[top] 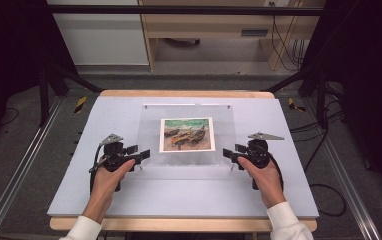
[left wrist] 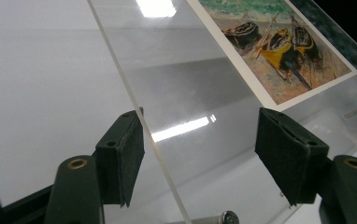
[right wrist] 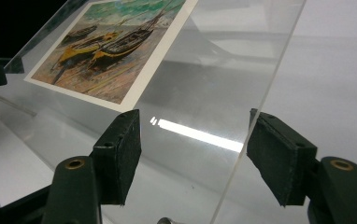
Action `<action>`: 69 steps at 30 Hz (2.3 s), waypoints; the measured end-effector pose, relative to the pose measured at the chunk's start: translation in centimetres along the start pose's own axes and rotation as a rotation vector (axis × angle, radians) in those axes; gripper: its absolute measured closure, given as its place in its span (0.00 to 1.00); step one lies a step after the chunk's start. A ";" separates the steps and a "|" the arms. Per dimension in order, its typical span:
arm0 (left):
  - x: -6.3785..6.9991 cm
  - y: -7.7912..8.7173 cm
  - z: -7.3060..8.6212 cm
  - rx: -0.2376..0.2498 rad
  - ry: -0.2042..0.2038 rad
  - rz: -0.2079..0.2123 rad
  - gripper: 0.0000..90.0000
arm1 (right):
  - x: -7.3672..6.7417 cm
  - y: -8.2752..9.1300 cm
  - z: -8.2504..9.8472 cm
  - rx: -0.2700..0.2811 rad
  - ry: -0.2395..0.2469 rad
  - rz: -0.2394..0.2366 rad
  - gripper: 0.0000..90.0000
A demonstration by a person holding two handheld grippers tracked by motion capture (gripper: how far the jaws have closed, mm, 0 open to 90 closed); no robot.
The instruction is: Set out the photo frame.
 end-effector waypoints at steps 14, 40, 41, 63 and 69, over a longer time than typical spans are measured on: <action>0.2 0.3 0.2 0.025 -0.018 -0.014 0.39 | 0.0 0.0 0.3 -0.007 0.018 0.014 0.40; 0.7 1.6 0.8 0.053 -0.049 -0.041 0.45 | -1.2 0.8 1.0 -0.024 0.105 0.048 0.41; 0.7 1.7 0.9 0.053 -0.049 -0.041 0.45 | -1.2 0.9 1.0 -0.026 0.111 0.048 0.42; 1.4 3.0 1.6 0.066 -0.081 -0.075 0.50 | -2.3 1.8 1.8 -0.026 0.146 0.070 0.48; 1.4 3.3 1.8 0.068 -0.082 -0.080 0.52 | -2.6 2.1 2.0 -0.023 0.150 0.077 0.52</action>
Point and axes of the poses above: each handheld gripper's, and its own axes: y roughly backward along the jaws, z roughly out of its underside, x roughly to its right, the point moved 4 cm from there along -y, roughly forward along the jaws, and after that the axes turned 14 degrees about -z, right-handed, at the moved point
